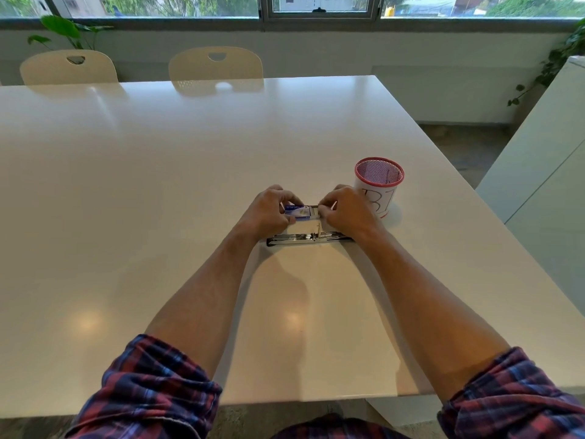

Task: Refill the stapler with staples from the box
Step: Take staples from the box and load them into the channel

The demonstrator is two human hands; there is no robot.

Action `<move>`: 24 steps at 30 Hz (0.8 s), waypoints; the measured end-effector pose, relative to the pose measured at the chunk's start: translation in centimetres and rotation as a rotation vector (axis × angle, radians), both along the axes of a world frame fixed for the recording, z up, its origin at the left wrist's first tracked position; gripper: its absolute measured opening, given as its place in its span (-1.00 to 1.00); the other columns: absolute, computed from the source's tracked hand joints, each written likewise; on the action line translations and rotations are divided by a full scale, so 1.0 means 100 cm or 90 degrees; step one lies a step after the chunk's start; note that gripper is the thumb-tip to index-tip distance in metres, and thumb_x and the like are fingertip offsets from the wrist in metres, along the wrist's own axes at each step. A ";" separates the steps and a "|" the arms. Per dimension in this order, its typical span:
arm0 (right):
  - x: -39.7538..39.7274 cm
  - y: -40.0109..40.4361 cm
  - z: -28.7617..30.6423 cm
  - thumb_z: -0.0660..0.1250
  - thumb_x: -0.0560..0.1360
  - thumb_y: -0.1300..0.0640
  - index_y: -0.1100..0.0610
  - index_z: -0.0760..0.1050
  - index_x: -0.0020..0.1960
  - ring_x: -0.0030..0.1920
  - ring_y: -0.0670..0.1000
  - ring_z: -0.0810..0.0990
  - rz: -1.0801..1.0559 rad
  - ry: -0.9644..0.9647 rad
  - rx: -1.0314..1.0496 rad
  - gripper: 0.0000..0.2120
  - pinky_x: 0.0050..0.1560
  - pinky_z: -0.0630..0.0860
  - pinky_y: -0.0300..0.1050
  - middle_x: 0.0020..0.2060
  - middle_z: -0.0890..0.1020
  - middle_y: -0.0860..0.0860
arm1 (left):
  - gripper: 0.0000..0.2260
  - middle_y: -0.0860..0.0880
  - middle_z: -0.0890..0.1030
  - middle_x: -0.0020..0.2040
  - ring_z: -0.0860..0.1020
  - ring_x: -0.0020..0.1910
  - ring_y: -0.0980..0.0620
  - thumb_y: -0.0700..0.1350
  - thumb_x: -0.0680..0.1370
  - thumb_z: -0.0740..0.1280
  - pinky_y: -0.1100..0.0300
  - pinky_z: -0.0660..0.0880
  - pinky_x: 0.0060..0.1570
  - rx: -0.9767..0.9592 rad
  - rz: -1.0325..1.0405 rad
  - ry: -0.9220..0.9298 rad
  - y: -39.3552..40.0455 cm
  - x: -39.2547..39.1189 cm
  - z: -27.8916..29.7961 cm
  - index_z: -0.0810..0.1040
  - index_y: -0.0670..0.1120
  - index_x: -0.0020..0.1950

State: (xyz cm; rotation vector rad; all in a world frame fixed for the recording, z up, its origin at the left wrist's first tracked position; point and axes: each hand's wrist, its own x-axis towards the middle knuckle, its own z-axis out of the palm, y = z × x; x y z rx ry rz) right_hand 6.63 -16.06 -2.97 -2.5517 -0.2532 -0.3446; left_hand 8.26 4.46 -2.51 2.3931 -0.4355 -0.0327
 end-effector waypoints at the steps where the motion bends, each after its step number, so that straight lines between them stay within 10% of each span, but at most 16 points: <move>1: 0.000 0.000 0.000 0.46 0.53 0.12 0.14 0.72 0.02 -0.14 -0.03 0.63 -0.003 -0.005 0.006 -0.87 -0.12 0.63 -0.11 -0.06 0.67 0.02 | -0.70 -0.04 0.52 0.08 0.52 -0.13 0.06 -0.29 0.47 0.52 0.34 0.44 -0.17 -0.006 -0.001 -0.003 0.000 0.000 0.000 0.70 -0.05 0.16; 24: -0.001 0.000 0.003 0.41 0.46 0.30 0.12 0.67 -0.06 -0.18 -0.02 0.59 0.044 0.012 0.024 -0.87 -0.11 0.64 -0.05 -0.14 0.61 0.01 | -0.66 0.04 0.53 0.02 0.55 -0.16 0.05 -0.33 0.43 0.55 0.34 0.53 -0.21 -0.056 -0.004 -0.038 0.002 -0.005 -0.001 0.73 -0.09 0.16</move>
